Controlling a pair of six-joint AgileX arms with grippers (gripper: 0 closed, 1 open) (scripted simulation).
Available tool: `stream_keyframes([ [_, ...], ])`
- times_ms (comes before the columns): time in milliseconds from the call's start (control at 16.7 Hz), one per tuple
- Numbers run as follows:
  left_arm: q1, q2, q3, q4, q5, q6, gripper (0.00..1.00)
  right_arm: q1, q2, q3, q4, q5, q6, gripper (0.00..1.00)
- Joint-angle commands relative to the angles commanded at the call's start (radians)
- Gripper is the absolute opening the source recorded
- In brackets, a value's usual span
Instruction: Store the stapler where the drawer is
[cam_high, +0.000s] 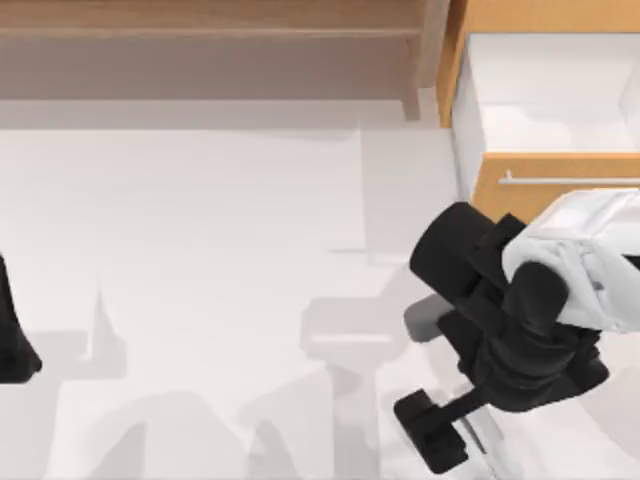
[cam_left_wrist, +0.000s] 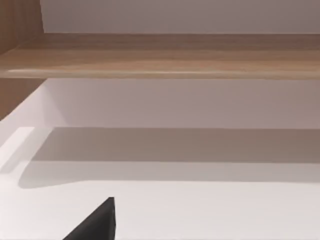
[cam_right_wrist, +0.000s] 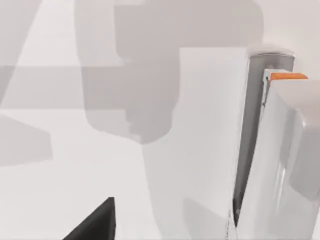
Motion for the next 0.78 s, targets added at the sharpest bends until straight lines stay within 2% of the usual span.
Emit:
stream_keyframes([
  [180, 0.0, 0.0, 0.0, 0.0, 0.0, 0.0, 1.0, 0.001, 0.039, -0.049, 0.082, 0.0, 0.001, 1.0],
  [420, 0.0, 0.0, 0.0, 0.0, 0.0, 0.0, 1.0, 0.001, 0.042, -0.054, 0.089, 0.0, 0.001, 1.0],
  [780, 0.0, 0.0, 0.0, 0.0, 0.0, 0.0, 1.0, 0.001, 0.042, -0.054, 0.089, 0.0, 0.001, 0.55],
])
